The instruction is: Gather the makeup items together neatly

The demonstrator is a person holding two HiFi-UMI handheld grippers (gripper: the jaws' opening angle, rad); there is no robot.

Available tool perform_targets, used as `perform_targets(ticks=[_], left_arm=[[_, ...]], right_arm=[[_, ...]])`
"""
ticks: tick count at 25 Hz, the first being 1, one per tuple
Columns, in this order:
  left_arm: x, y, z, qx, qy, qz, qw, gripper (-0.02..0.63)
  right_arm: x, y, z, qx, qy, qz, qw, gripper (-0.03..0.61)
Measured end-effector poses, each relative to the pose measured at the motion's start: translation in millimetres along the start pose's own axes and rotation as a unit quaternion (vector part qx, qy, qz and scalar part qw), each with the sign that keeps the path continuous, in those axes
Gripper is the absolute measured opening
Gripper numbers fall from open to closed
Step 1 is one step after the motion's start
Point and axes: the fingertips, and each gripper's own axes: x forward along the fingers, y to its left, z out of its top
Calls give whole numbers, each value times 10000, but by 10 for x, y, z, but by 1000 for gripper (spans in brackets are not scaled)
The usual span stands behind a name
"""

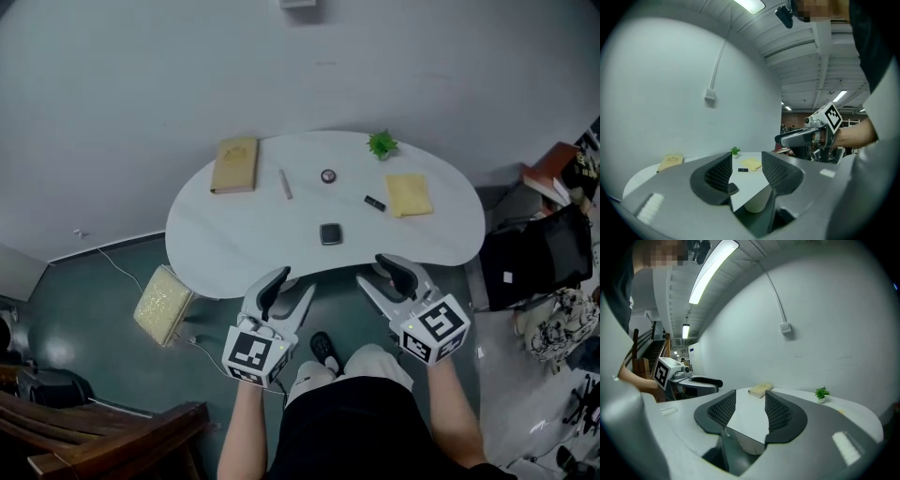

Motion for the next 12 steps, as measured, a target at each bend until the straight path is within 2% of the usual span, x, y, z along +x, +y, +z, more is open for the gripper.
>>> perform_targets(ticks=[12], left_arm=[[276,37,-218,-75,311,-416,9986,207]], right_arm=[[168,-150,-166,250,271,-251,9990,178]])
